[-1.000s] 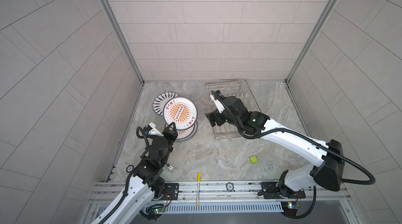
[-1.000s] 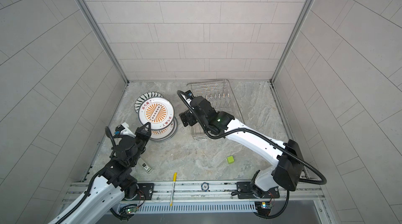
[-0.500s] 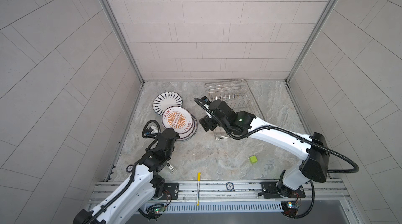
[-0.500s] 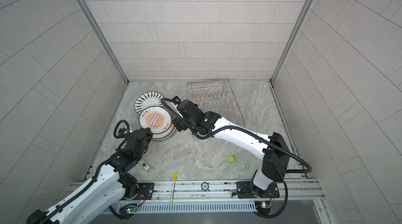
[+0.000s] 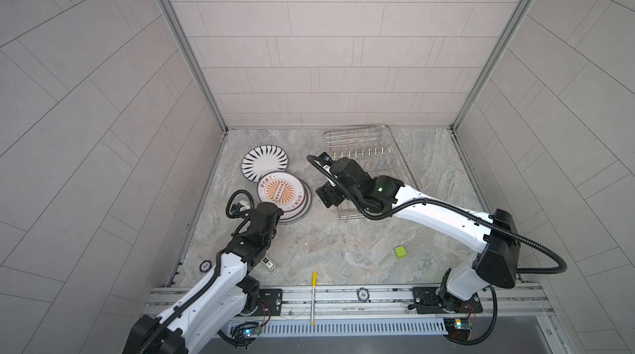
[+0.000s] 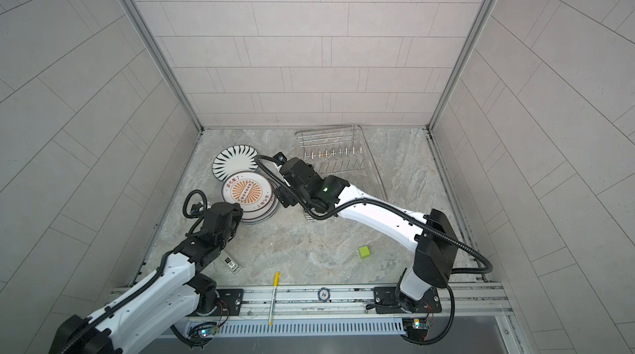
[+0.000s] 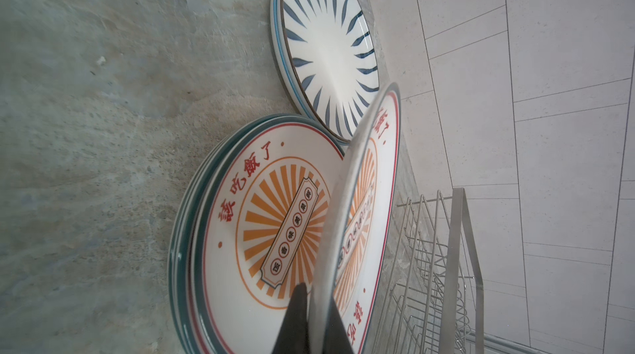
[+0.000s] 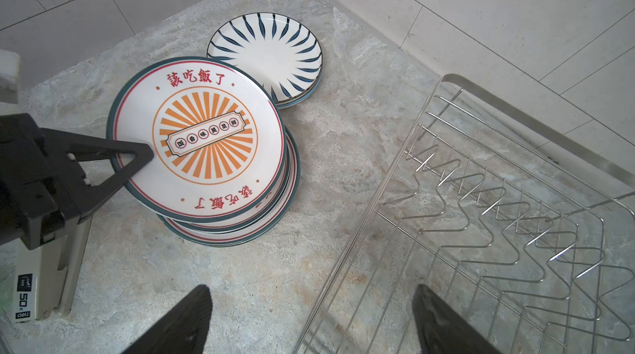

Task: Unload the plates from the dish rack
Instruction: 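Lower the red-text plate onto the red-text stack with the left gripper, then open the left gripper and withdraw the right gripper from the stack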

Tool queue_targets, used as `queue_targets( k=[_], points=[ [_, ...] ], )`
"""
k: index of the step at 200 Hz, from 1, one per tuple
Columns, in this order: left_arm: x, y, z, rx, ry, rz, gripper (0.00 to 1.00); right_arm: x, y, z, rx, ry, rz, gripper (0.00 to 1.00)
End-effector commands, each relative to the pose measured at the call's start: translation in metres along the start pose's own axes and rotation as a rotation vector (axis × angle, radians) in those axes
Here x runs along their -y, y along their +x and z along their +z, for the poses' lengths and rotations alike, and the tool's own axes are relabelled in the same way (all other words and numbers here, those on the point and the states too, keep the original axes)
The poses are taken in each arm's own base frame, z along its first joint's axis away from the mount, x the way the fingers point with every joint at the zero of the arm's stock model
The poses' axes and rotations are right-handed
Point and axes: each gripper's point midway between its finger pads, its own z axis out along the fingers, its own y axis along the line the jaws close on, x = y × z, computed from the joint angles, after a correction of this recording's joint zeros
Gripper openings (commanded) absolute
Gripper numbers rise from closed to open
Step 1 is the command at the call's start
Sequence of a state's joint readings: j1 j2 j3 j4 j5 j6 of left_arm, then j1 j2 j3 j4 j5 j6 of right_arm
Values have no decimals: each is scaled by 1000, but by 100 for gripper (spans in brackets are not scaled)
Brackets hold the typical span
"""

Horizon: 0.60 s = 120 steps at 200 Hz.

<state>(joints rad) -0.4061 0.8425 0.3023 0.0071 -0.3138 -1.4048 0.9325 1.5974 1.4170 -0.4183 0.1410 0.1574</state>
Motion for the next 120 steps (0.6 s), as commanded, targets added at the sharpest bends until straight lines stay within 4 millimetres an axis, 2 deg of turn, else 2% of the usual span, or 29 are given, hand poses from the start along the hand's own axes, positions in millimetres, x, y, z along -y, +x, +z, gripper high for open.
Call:
queue_targets(
  k=[1, 59, 84, 120],
  points=[
    [-2, 1, 6, 8, 13, -39, 0, 4, 4, -1, -14, 23, -5, 93],
    [-16, 8, 14, -8, -25, -48, 0, 10, 8, -11, -3, 44, 8, 93],
    [-19, 9, 14, -17, -27, -50, 14, 13, 8, -17, 8, 50, 11, 93],
    [-21, 8, 12, -14, -26, -30, 41, 18, 8, -24, 29, 64, 20, 93]
  ],
)
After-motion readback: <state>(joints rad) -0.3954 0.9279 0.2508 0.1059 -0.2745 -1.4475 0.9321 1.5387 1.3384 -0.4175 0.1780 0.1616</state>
